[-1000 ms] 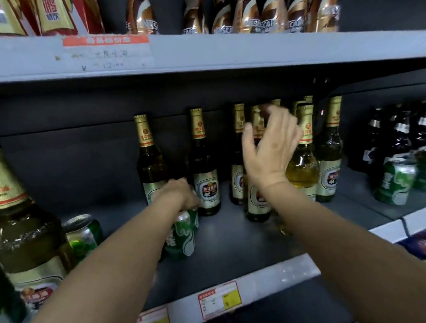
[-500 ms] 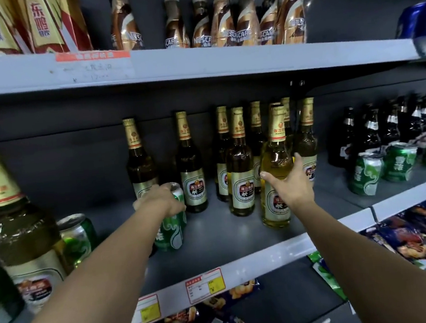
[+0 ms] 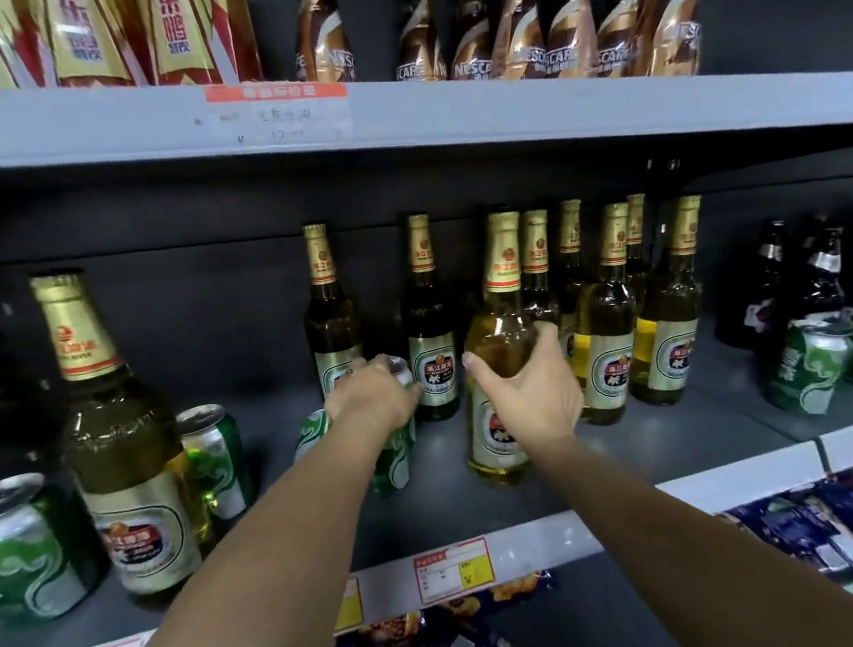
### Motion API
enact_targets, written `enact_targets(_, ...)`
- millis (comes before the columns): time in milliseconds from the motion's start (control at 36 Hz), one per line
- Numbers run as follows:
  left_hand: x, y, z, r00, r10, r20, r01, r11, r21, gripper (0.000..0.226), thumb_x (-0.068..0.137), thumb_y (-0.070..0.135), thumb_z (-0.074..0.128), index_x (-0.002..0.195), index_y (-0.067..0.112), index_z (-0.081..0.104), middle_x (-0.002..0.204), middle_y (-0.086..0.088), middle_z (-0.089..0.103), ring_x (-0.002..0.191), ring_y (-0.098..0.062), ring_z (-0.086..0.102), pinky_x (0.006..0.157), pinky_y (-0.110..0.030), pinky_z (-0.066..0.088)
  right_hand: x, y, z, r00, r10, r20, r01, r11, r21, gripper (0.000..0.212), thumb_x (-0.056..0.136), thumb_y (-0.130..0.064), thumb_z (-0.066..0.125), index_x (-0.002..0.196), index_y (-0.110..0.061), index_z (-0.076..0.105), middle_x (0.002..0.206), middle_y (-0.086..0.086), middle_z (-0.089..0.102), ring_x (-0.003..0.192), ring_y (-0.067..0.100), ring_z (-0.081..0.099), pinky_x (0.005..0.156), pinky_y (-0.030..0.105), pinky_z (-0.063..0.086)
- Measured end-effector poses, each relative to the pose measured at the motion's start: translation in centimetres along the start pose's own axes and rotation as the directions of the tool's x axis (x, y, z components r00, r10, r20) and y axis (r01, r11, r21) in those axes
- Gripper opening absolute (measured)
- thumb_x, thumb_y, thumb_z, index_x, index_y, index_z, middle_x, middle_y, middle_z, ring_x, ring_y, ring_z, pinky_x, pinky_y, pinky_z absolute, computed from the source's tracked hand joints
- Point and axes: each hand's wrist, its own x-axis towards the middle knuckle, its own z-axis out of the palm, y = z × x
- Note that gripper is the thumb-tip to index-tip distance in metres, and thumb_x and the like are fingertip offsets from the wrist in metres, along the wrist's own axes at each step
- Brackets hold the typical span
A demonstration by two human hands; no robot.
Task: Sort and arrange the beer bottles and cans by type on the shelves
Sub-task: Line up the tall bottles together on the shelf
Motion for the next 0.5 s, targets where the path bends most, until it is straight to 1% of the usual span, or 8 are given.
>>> enact_targets(56,0.0,0.0,-0.3,0.999,0.016,0.042,-0.015,1.0,-0.027,0.071,0.087,0.066,0.049,0.146,0.032,0.028,0.153,-0.003,0.029,0.135,-0.031,0.038,0.097,-0.041,0.041,0.3,-0.9,1.2,0.999,-0.014,0.053,0.015,1.0,-0.022,0.069,0.071,-0.061,0.072,0.117,-0.02,0.043,0.106,-0.001,0.062,0.102,0.025,0.061,0.073,0.03,0.038)
enact_targets(111,0.3,-0.3,-0.6,0.998,0.041,0.052,-0.036,0.995,-0.096,0.073,0.086,0.068,0.049,0.145,0.029,0.028,0.15,-0.005,0.034,0.134,-0.031,0.04,0.098,-0.042,0.042,0.8,-1.5,2.4,0.996,-0.026,0.09,0.029,0.999,-0.038,0.072,0.072,-0.061,0.072,0.12,-0.018,0.041,0.108,0.001,0.062,0.103,0.027,0.061,0.072,0.033,0.042)
enact_targets(194,0.5,-1.3,-0.8,0.998,0.056,0.017,-0.054,0.992,-0.111,0.069,0.09,0.066,0.043,0.144,0.025,0.031,0.145,-0.007,0.041,0.13,-0.031,0.045,0.097,-0.042,0.044,1.6,-2.0,3.7,0.992,-0.026,0.123,0.035,0.997,-0.068,0.076,0.072,-0.06,0.072,0.124,-0.015,0.04,0.113,0.005,0.062,0.106,0.03,0.06,0.076,0.036,0.047)
enact_targets(278,0.6,-2.3,-0.7,0.998,0.057,-0.009,-0.057,0.994,-0.097,0.062,0.094,0.061,0.037,0.142,0.022,0.033,0.14,-0.009,0.047,0.124,-0.031,0.049,0.09,-0.04,0.044,2.2,-2.2,4.7,0.989,-0.018,0.146,0.033,0.994,-0.101,0.077,0.073,-0.059,0.072,0.126,-0.013,0.039,0.118,0.007,0.06,0.108,0.03,0.059,0.076,0.035,0.045)
enact_targets(333,0.5,-2.8,-0.5,0.998,0.054,-0.021,-0.057,0.992,-0.109,0.059,0.096,0.06,0.036,0.141,0.022,0.035,0.138,-0.01,0.05,0.122,-0.031,0.051,0.09,-0.039,0.045,2.6,-2.3,5.2,0.989,0.002,0.149,0.016,0.993,-0.118,0.076,0.074,-0.059,0.072,0.125,-0.012,0.039,0.117,0.007,0.06,0.107,0.031,0.06,0.075,0.034,0.044)
enact_targets(417,0.3,-3.2,-0.2,0.997,0.054,-0.054,-0.062,0.984,-0.166,0.054,0.096,0.058,0.036,0.133,0.019,0.042,0.131,-0.011,0.055,0.117,-0.032,0.054,0.09,-0.04,0.047,3.1,-2.4,5.5,0.987,0.028,0.158,-0.006,0.991,-0.134,0.076,0.075,-0.06,0.071,0.123,-0.011,0.038,0.119,0.009,0.06,0.107,0.033,0.06,0.071,0.033,0.041)
enact_targets(500,-0.1,-3.1,-0.2,0.993,0.06,-0.099,-0.076,0.982,-0.174,0.054,0.095,0.06,0.037,0.126,0.018,0.046,0.126,-0.01,0.058,0.113,-0.031,0.057,0.088,-0.041,0.049,3.4,-2.2,5.3,0.983,0.051,0.176,-0.026,0.99,-0.141,0.077,0.076,-0.059,0.07,0.124,-0.009,0.036,0.126,0.011,0.055,0.11,0.034,0.058,0.071,0.034,0.041)
